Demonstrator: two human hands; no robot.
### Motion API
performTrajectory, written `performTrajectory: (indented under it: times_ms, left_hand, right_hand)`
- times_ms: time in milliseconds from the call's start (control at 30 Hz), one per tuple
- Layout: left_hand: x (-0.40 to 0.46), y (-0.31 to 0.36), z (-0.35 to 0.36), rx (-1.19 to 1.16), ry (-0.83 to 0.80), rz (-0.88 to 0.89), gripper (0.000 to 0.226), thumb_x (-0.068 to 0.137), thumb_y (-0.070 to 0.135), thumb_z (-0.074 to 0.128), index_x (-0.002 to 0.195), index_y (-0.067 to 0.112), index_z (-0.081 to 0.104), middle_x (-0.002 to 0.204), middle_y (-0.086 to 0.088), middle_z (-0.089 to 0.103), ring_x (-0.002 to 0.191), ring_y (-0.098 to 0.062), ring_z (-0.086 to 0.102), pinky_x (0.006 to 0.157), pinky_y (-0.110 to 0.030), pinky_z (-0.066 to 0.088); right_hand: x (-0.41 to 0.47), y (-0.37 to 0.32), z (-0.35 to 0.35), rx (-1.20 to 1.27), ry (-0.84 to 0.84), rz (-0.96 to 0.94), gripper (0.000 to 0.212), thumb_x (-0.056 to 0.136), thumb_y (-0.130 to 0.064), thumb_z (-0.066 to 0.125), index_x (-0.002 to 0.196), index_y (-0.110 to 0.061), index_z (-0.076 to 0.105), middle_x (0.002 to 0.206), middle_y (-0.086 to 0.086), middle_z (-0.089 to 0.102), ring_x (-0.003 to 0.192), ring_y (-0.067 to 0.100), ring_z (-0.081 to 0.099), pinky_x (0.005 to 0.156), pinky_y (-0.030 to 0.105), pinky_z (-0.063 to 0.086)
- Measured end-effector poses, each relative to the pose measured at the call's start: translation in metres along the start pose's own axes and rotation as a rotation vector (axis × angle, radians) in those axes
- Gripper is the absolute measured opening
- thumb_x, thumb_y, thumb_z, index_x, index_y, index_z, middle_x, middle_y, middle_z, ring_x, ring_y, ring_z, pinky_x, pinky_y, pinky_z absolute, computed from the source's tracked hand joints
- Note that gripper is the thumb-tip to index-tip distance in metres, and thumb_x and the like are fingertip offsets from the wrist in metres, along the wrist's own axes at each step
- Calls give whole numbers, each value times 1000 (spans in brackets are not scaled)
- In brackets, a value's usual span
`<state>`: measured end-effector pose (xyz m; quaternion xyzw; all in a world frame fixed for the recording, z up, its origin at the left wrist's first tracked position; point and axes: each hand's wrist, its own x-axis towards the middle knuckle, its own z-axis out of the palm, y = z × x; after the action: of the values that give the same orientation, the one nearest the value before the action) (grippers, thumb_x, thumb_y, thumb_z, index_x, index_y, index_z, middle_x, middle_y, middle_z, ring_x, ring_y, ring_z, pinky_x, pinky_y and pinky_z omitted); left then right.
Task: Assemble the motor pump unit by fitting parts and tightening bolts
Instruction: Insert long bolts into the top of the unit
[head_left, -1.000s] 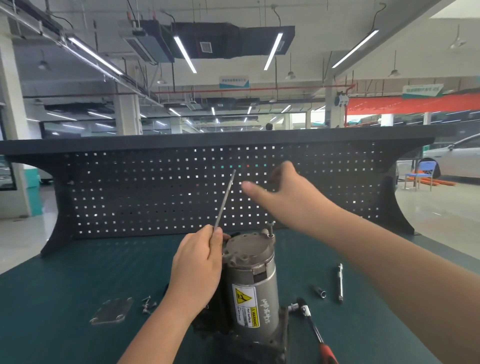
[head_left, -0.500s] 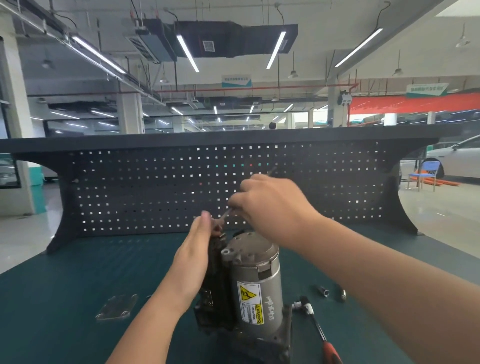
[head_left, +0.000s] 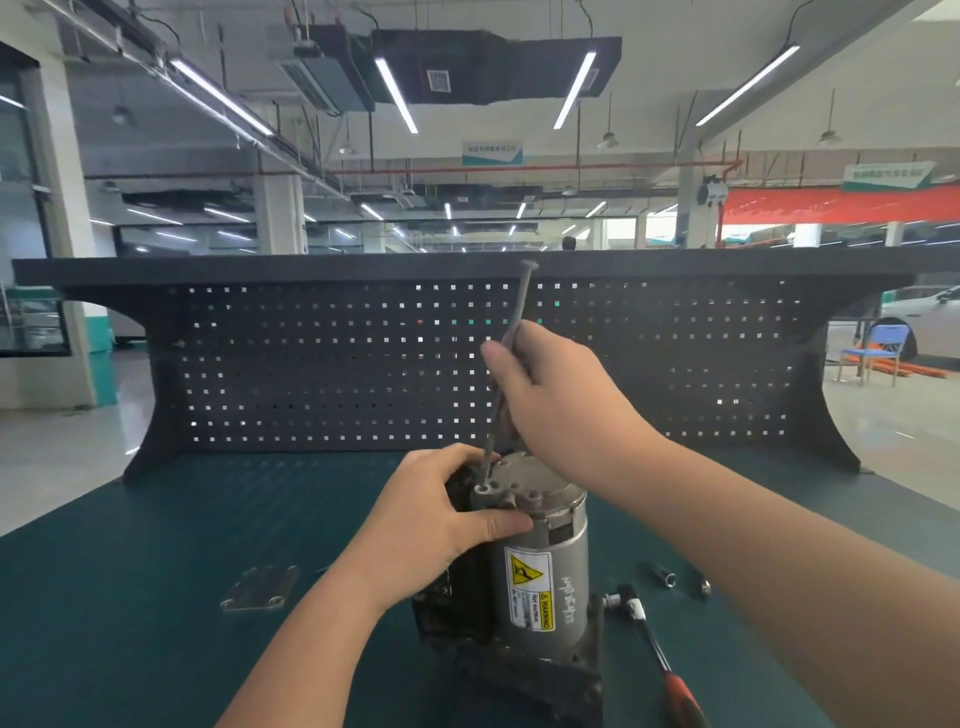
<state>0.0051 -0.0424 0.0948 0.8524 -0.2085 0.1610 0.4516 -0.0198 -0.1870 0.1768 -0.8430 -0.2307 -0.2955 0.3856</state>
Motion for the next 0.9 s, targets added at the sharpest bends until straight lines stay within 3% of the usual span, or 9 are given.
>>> performTrajectory:
  times_ms: [100,233,333,433,500,633,700,800,900]
  left_hand:
    - [-2,1,6,32,37,1,51,58,57,82,103,45,61,111,18,48,102,5,49,81,-11,37]
    - [-4,4,12,24,56,3,48,57,58,82,99,46,61,111,14,51,102,3,51,86,-17,44]
    - [-7,7,18,59,110,-11,46,54,63,79,92,52,56,107,20,44,98,14,42,75,-6,34]
    - [-9,10,26,87,154,-27,45,56,65,77,90,54,50,107,24,38,103,4,40,82,-14,34]
    - [-10,11,30,102,175,-36,45,58,66,77,92,52,51,108,23,39,111,-4,38,88,-22,33]
    - [-10,13,33,114,190,-47,44,58,66,76,90,52,50,106,24,39,113,-4,34,86,-23,31]
    - [-10,14,32,137,171,-42,44,56,69,72,90,54,49,104,23,41,115,-6,33,87,-25,31]
    - [-10,14,31,154,155,-58,48,55,74,67,96,56,50,103,24,38,115,-9,35,88,-27,34]
    - [-10,15,31,174,156,-69,57,55,76,65,104,49,54,105,21,42,118,-10,35,90,-29,38]
  right_hand:
    - [-2,6,1,-53,-3,-13,30,101,-34,41,91,-8,53,71,9,63,67,29,60,61,32,45]
    - [0,5,-3,-96,-19,-47,31,101,-32,43,73,-20,43,58,1,53,47,13,43,48,20,38]
    - [2,4,-5,-121,-49,-54,34,101,-32,44,69,-21,39,55,0,52,45,12,42,50,21,38]
    - [1,3,-8,-132,-65,-46,36,101,-33,43,68,-20,38,56,2,54,48,14,45,50,22,39]
    - [0,4,-7,-128,-81,-37,36,101,-34,43,69,-19,38,58,2,56,46,12,46,50,23,41]
    - [-5,13,-2,-197,-210,43,26,99,-37,47,81,-19,52,67,-3,59,50,5,50,45,19,41]
    - [-8,17,0,-222,-265,106,25,94,-45,55,90,-21,57,72,-7,62,53,2,56,51,19,44]
    - [-11,19,-3,-227,-178,115,38,83,-62,59,90,-25,53,73,-11,58,56,-2,53,49,17,37]
    - [-14,16,-5,-201,-152,70,34,84,-60,59,96,-30,52,69,-16,48,56,-5,47,45,11,32]
